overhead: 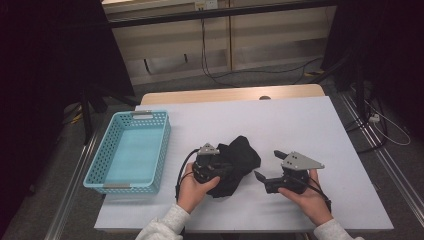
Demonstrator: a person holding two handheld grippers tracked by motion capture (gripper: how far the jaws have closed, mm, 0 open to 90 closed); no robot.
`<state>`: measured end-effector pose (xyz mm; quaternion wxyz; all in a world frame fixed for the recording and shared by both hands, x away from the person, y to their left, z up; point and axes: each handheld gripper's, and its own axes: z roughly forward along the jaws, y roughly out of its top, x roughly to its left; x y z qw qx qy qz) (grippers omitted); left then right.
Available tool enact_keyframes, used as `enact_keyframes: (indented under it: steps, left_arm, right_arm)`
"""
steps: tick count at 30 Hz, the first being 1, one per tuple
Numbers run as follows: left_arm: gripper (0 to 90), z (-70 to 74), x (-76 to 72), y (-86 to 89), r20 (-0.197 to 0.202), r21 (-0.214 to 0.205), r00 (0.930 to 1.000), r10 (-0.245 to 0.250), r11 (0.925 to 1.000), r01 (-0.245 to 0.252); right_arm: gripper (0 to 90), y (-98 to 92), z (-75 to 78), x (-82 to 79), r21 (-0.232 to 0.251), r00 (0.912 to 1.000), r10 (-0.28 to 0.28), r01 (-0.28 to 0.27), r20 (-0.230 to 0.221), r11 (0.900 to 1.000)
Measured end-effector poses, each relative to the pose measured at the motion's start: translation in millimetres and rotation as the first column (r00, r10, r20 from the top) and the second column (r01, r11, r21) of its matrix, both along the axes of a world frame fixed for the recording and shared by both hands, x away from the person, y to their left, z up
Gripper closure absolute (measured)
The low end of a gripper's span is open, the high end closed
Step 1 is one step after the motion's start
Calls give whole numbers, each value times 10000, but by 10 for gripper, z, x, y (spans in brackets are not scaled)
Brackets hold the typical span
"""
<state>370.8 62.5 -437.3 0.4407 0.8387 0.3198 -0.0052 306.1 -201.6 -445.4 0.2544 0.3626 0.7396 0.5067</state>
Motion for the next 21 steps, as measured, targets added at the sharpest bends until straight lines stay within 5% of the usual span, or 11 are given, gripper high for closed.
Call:
enact_keyframes:
  steps: [4,14,16,18,21]
  left_arm:
    - [777,37,22,31,23,3,10000,42,10000,-42]
    - [777,38,31,57,-7,-26,9999,111,9999,-111]
    - [778,36,31,60,-41,-43,9999,160,9999,-160]
    - [778,31,26,56,-4,-17,9999,156,9999,-156]
    - [777,42,24,79,-18,-73,9999,162,9998,-162]
  right_arm:
    - [284,14,5,24,103,9993,295,-293,-219,9995]
    - [467,169,-4,121,-16,9939,825,-828,-727,9966]
    - [557,226,-12,151,-168,9914,916,-936,-930,9955]
    - [750,267,-22,189,-311,9856,1198,-1243,-1196,9918]
    - [838,294,9,212,-480,9853,1239,-1302,-1178,9903]
